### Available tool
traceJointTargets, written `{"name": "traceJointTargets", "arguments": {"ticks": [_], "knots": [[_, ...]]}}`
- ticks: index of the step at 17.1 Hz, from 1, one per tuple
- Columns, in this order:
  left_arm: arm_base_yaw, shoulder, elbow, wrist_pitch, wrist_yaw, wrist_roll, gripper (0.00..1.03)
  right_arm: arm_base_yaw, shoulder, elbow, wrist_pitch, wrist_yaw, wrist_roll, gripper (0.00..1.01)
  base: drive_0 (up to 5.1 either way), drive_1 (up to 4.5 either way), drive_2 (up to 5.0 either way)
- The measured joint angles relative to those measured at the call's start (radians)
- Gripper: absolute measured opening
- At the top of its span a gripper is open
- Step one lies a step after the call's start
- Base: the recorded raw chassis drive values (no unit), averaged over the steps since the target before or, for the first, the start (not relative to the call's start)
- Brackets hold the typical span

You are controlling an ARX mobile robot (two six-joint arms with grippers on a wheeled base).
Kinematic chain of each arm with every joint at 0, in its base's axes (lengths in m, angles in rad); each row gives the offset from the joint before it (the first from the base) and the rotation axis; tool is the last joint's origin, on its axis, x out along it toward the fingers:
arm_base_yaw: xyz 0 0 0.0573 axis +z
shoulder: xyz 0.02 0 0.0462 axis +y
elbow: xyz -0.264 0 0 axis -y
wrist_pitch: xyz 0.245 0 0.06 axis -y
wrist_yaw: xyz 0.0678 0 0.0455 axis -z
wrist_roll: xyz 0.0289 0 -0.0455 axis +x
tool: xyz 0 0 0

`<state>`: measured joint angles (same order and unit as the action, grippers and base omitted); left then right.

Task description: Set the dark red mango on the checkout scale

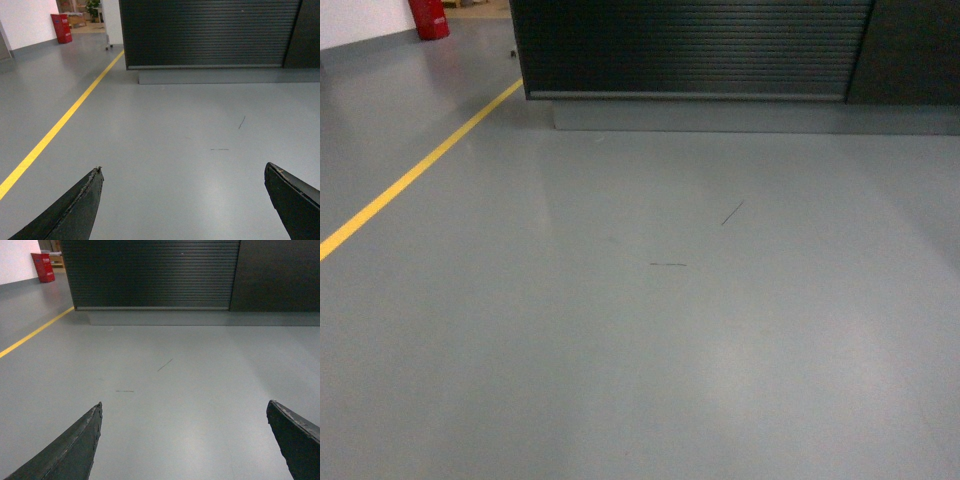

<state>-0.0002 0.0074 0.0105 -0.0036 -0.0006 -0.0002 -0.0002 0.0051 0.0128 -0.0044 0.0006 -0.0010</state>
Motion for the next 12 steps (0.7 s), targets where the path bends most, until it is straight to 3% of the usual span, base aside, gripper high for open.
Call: {"name": "traceJointTargets", "arguments": {"ticks": [12], "knots": [[0.0, 0.0, 0.0, 0.0, 0.0, 0.0, 0.98, 0.0, 0.0, 0.0, 0.0, 0.0, 0.0, 0.98, 0.0, 0.0, 0.0]]}}
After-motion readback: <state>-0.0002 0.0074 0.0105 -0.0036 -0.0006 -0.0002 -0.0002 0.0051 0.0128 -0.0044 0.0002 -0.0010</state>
